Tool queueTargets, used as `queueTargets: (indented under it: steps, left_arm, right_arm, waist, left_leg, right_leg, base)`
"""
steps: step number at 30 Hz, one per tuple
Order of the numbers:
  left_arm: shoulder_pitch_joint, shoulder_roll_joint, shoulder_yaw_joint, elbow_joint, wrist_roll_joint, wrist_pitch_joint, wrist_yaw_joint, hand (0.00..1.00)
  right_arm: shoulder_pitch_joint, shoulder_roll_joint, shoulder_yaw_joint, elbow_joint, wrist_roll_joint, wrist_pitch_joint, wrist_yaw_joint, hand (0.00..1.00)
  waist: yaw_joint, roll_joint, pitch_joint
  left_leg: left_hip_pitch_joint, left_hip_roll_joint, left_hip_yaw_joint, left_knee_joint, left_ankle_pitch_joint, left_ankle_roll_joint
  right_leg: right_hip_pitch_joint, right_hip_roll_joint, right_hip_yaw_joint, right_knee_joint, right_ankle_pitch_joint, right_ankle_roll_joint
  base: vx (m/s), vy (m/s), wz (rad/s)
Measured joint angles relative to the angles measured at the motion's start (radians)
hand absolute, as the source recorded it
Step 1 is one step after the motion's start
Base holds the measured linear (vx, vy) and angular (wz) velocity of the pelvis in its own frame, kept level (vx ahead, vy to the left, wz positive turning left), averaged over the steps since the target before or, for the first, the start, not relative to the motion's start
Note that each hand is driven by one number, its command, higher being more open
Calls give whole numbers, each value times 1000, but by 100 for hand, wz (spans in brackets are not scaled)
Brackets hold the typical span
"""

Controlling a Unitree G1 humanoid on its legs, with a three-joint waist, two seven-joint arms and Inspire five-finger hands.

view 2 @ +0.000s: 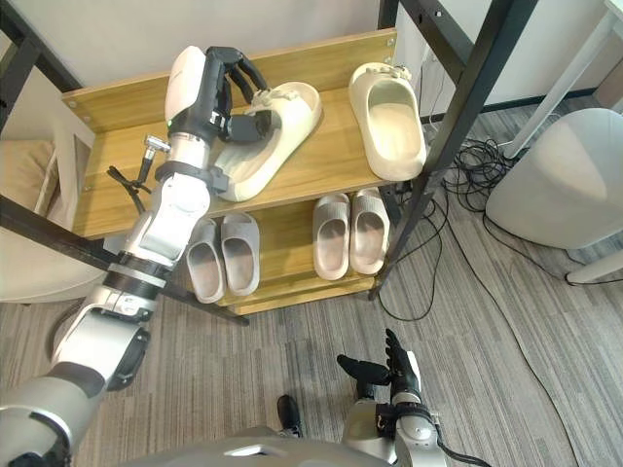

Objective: Organize the slippers on the shoe rack

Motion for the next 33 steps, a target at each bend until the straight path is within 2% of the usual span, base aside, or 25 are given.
queueTargets:
  steps: [6, 12, 22, 33]
  left_arm:
    - [-28, -8, 7, 24, -31, 2, 10, 100]
    - [-36, -55, 48, 34, -111, 10, 49, 100]
    - [-35, -94, 36, 27, -157, 10, 73, 100]
    - [47, -127, 6, -171, -224, -26, 75, 100]
  right_arm:
    - [1, 1, -1, -10, 2, 0, -7, 100]
    - [1, 1, -1, -12, 2, -1, -9, 100]
    - [0, -5, 0, -15, 2, -6, -18, 100]
    - [-1, -25, 24, -10, 1, -7, -28, 100]
  waist:
    - [-12, 3, 3]
    - [-14, 5, 4]
    - [-13, 15, 11]
    - [11, 19, 13]
  left_leg:
    - [-10, -1, 2, 0, 0, 1]
    - [-19, -3, -1, 0, 0, 1]
    - [-19, -13, -21, 3, 3, 6]
    - [-17, -17, -45, 15, 8, 13]
  right_leg:
    - [-11, 0, 2, 0, 1, 1]
    - [-17, -2, -1, 0, 2, 1]
    - [-6, -16, -22, 0, 3, 3]
    - [15, -23, -45, 0, 4, 5]
  base:
    - [-4, 1, -1]
    - [-2, 1, 1]
    - [-14, 9, 6]
    - [-28, 3, 7]
